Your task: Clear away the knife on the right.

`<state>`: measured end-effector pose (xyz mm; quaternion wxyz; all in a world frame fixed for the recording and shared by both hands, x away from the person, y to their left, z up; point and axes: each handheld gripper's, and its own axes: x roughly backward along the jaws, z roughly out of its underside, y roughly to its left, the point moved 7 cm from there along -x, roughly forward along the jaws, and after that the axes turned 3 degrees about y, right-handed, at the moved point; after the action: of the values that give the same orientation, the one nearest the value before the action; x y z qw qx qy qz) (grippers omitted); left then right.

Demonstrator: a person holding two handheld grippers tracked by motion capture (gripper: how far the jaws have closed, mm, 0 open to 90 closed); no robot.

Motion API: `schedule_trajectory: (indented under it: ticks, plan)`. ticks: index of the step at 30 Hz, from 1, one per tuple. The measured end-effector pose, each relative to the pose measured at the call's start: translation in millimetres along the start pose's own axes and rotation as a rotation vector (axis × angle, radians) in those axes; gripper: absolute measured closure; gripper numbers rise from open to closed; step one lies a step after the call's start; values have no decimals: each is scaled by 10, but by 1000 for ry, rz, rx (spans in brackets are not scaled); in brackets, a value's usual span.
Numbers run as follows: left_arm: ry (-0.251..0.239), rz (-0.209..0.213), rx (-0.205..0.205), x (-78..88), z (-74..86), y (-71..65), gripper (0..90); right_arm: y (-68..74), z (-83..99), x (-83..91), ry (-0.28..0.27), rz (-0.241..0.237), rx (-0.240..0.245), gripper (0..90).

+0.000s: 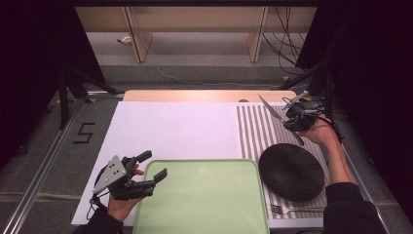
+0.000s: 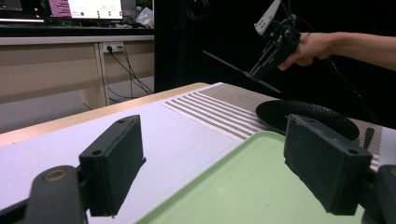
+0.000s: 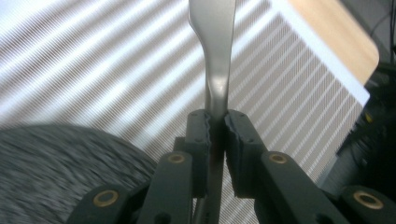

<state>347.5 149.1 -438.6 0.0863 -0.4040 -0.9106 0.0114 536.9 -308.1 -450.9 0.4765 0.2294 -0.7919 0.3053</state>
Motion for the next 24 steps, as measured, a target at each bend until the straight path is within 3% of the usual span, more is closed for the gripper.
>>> schedule_trajectory:
  ticks: [1, 2, 6, 8, 11, 15, 19, 24]
  plan:
    - [0, 1, 0, -1, 0, -1, 197, 50, -35, 77, -65, -23, -28, 804]
    - [-1, 0, -1, -2, 0, -2, 197, 50, -35, 77, -65, -23, -28, 804]
    - [0, 0, -1, -1, 0, -2, 197, 195, -91, 228, -197, -100, -91, 805]
    - [1, -1, -2, -2, 0, -2, 197, 270, -93, 282, -235, -115, -102, 804]
    - [2, -1, -5, -3, 0, -2, 197, 402, -88, 334, -271, -141, -104, 805]
    - [4, -2, -6, -5, 2, 1, 196, 586, -91, 417, -333, -212, -102, 805]
    - [4, -2, -8, -5, 0, -4, 197, 717, -107, 471, -350, -257, -89, 806]
    - [3, -3, -8, -2, -2, -2, 196, 827, -113, 567, -390, -330, -112, 805]
